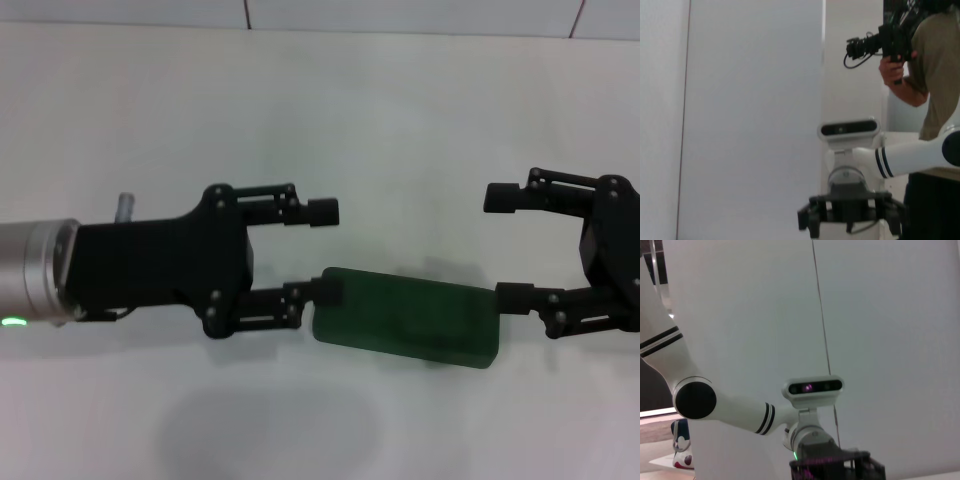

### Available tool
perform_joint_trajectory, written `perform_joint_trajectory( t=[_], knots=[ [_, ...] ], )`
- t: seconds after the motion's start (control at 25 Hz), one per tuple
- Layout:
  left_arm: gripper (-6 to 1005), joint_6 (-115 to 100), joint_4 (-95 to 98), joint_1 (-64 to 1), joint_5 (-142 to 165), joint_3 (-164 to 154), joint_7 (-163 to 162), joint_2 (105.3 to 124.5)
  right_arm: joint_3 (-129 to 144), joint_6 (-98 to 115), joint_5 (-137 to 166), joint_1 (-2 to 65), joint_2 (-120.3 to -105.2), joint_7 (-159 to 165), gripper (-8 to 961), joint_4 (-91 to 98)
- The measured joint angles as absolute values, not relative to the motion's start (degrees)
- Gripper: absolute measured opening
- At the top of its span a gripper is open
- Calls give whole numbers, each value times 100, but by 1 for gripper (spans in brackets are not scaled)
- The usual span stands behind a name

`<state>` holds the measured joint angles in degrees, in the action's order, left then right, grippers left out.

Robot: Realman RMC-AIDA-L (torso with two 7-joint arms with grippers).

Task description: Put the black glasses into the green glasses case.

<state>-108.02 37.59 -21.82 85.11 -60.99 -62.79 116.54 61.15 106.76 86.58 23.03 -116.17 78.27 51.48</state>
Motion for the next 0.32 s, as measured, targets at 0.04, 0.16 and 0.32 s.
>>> perform_joint_trajectory(
  t=[0.04, 0.16, 0.32],
  knots=[
    [638, -10804, 3741, -2171, 8600, -6072, -6258, 11657, 6132, 10674, 8629, 2307, -11616, 7816, 790, 5141],
    [638, -10807, 3705, -2103, 8648, -6033, -6182, 11670, 6159, 10654, 8537, 2320, -11611, 7766, 878, 5059],
    [638, -10814, 3687, -2036, 8633, -6020, -6087, 11686, 6132, 10658, 8509, 2326, -11601, 7617, 878, 4830]
  ],
)
